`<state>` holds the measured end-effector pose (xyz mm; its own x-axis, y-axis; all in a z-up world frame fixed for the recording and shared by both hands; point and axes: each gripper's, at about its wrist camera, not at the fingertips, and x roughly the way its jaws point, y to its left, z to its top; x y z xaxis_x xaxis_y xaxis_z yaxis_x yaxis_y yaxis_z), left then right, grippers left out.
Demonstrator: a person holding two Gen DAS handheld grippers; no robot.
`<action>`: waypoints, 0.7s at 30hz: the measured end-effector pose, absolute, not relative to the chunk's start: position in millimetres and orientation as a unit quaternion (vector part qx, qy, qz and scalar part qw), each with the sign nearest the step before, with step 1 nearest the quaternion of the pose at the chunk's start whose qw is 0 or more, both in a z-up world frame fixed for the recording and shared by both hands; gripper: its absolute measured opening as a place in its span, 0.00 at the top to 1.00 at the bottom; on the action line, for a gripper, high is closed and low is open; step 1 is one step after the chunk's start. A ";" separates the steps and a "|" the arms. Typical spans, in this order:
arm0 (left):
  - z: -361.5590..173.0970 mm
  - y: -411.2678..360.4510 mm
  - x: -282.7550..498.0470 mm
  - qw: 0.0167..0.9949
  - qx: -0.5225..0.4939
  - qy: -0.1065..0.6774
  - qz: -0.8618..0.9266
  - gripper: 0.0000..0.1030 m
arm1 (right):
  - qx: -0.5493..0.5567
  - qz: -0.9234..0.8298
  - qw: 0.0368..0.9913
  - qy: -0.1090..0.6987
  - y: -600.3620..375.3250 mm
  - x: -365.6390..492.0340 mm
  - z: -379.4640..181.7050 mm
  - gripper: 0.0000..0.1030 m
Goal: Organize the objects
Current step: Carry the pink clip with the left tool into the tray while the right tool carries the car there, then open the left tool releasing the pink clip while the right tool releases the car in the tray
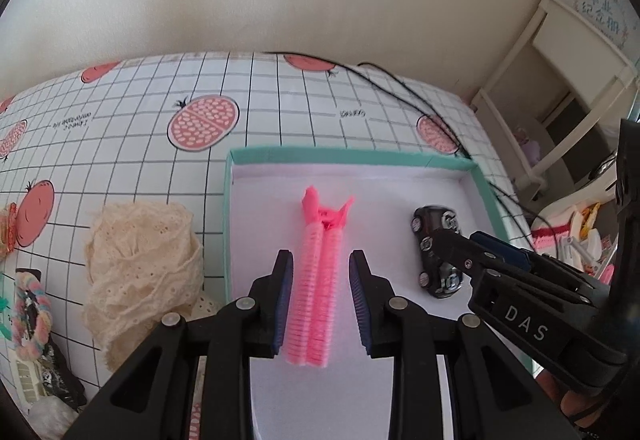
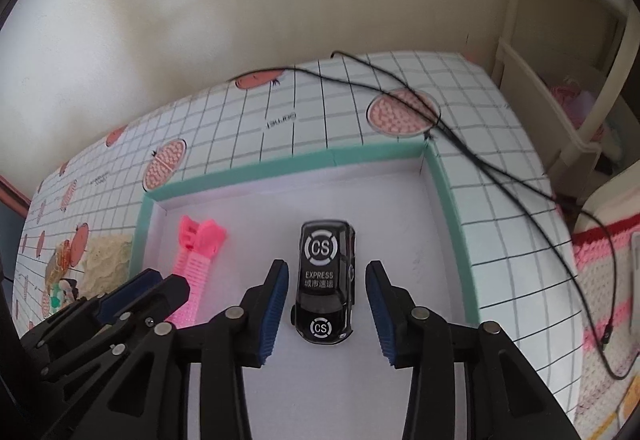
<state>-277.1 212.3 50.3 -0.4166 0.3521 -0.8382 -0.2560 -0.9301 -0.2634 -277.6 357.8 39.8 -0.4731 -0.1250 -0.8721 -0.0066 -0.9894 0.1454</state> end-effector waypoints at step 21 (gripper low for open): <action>78.3 177.1 -286.3 0.091 -0.469 -0.053 0.877 0.33 | 0.488 -0.871 0.030 -0.044 354.8 -272.3 50.6 0.38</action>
<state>-286.3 177.1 78.3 -0.5436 0.2089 -0.8130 -0.1090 -0.9779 -0.1783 -272.3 354.8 50.6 -0.5217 -0.0963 -0.8477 0.0097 -0.9942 0.1070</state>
